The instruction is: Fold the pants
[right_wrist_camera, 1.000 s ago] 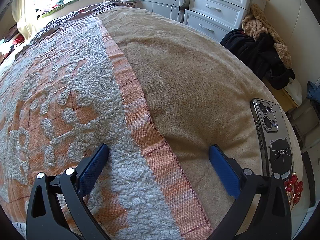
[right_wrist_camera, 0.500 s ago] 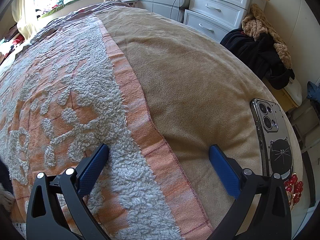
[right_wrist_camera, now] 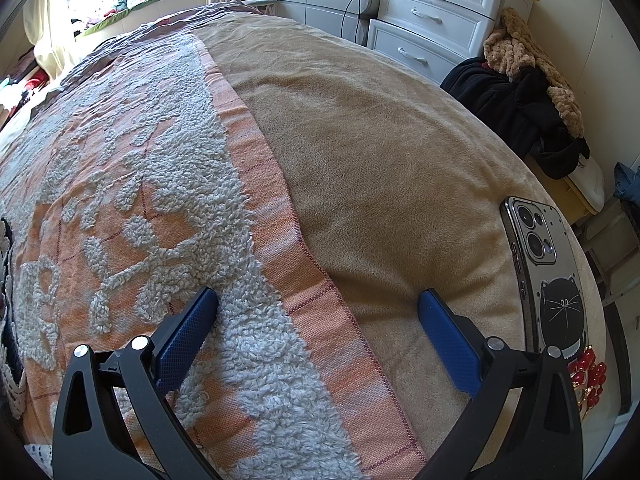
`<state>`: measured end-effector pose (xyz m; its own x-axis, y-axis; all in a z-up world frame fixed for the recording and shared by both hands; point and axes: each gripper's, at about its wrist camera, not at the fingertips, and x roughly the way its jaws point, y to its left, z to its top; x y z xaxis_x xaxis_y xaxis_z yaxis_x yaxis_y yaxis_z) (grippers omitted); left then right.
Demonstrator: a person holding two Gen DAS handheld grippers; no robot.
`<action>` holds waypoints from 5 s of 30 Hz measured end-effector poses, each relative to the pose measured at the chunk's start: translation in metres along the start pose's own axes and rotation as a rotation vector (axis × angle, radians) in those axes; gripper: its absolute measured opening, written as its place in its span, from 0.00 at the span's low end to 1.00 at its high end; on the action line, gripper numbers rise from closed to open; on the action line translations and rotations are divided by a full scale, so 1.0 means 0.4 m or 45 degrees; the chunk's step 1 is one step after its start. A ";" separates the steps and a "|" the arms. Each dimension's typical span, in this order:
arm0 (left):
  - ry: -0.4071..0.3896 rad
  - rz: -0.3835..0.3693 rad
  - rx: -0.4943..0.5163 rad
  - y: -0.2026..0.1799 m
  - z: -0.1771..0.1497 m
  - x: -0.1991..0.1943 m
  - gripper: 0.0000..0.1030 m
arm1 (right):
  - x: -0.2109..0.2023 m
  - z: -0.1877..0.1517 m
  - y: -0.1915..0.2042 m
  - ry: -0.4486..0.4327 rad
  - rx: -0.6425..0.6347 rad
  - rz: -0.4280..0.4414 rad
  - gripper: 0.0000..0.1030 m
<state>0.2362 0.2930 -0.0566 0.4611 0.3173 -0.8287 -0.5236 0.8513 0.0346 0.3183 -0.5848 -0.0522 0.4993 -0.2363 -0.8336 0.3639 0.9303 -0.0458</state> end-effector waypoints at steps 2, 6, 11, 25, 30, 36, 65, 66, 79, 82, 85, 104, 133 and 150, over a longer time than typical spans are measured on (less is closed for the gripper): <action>-0.001 0.004 0.003 -0.004 0.001 0.002 0.92 | 0.000 -0.001 0.000 -0.001 0.000 0.000 0.96; -0.001 0.001 0.001 0.001 0.001 0.004 0.92 | -0.002 -0.001 0.000 -0.002 0.000 0.000 0.96; 0.002 0.002 0.000 0.000 -0.001 0.007 0.92 | 0.001 -0.002 0.000 -0.001 0.001 0.001 0.96; 0.001 0.000 -0.001 0.004 0.003 -0.002 0.92 | 0.000 0.001 0.002 0.000 0.005 0.014 0.96; 0.001 -0.002 -0.003 0.004 0.002 0.000 0.92 | 0.002 0.003 0.003 0.000 0.006 0.015 0.96; 0.013 0.007 0.009 0.002 0.005 0.002 0.92 | 0.022 0.015 -0.002 0.044 0.014 0.033 0.96; -0.032 -0.418 0.382 -0.271 -0.643 -0.592 0.91 | -0.737 -0.740 0.456 -0.289 -0.521 0.697 0.96; -0.026 -0.433 0.380 -0.272 -0.644 -0.592 0.91 | -0.737 -0.738 0.453 -0.281 -0.516 0.710 0.96; -0.051 -0.457 0.405 -0.283 -0.657 -0.612 0.91 | -0.744 -0.744 0.421 -0.283 -0.485 0.712 0.96; -0.057 -0.464 0.407 -0.284 -0.656 -0.617 0.91 | -0.745 -0.747 0.418 -0.285 -0.493 0.711 0.96; -0.068 -0.467 0.414 -0.285 -0.656 -0.624 0.91 | -0.744 -0.748 0.418 -0.282 -0.497 0.706 0.96; -0.090 -0.478 0.414 -0.288 -0.656 -0.643 0.91 | -0.760 -0.748 0.413 -0.308 -0.499 0.702 0.96; -0.107 -0.483 0.411 -0.287 -0.653 -0.656 0.91 | -0.769 -0.746 0.414 -0.333 -0.513 0.702 0.96; -0.115 -0.478 0.405 -0.285 -0.643 -0.660 0.91 | -0.769 -0.747 0.420 -0.331 -0.522 0.699 0.96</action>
<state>-0.0103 0.0048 0.0144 0.6435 -0.0121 -0.7654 -0.0717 0.9945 -0.0760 -0.0092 -0.2722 0.0323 0.7143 0.2824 -0.6404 -0.2902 0.9521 0.0961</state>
